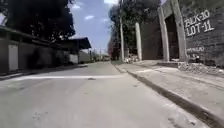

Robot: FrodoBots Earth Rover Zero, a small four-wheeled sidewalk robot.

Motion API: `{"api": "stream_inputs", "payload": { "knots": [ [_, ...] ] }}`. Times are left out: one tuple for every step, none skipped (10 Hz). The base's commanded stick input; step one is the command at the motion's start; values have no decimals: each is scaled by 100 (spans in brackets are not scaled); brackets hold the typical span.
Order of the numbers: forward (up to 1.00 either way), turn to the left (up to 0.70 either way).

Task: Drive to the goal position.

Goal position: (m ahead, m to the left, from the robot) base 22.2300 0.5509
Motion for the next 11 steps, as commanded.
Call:
{"api": "stream_inputs", "payload": {
  "knots": [
    [100, 0],
    [100, 0],
    [100, 0],
    [100, 0],
    [100, 0],
    [100, 0],
    [100, 0],
    [100, 0],
    [100, 0],
    [100, 0],
    [100, 0]
  ]
}}
